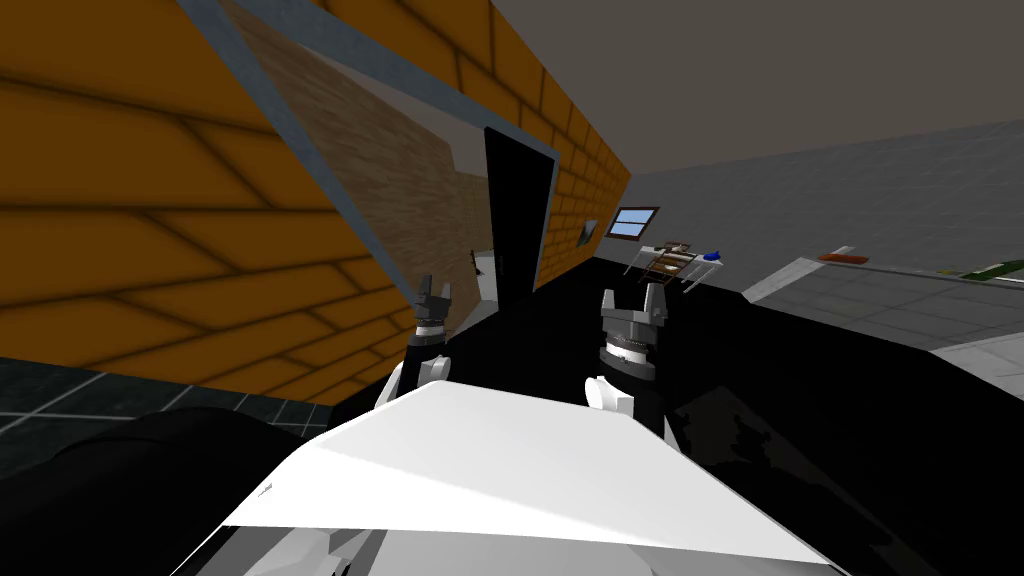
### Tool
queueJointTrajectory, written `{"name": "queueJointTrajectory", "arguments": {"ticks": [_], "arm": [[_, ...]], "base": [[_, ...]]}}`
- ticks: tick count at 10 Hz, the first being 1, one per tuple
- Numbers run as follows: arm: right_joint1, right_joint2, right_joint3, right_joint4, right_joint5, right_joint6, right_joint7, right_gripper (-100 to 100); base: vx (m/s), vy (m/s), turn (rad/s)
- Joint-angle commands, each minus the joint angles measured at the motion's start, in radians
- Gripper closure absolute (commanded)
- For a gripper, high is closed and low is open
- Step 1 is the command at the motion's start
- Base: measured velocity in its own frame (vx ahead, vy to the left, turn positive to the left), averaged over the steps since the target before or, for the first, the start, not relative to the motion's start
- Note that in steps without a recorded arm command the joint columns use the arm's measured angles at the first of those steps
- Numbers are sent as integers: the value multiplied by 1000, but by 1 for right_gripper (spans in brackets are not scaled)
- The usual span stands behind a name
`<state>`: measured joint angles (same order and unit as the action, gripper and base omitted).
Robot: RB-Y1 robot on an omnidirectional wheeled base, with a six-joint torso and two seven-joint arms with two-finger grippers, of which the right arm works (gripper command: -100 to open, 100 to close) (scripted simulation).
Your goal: Push the door open
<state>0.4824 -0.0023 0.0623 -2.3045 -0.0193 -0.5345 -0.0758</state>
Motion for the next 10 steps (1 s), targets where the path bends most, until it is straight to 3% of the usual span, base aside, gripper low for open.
{"name": "queueJointTrajectory", "arguments": {"ticks": [1,8,10], "arm": [[-10,-11,-1,28,-11,-6,-18,-100],[-54,-47,-7,153,-59,-35,-99,-100],[-74,-58,-9,208,-81,-47,-135,-100]], "base": [[61,-7,149],[125,-24,154],[115,-50,211]]}}
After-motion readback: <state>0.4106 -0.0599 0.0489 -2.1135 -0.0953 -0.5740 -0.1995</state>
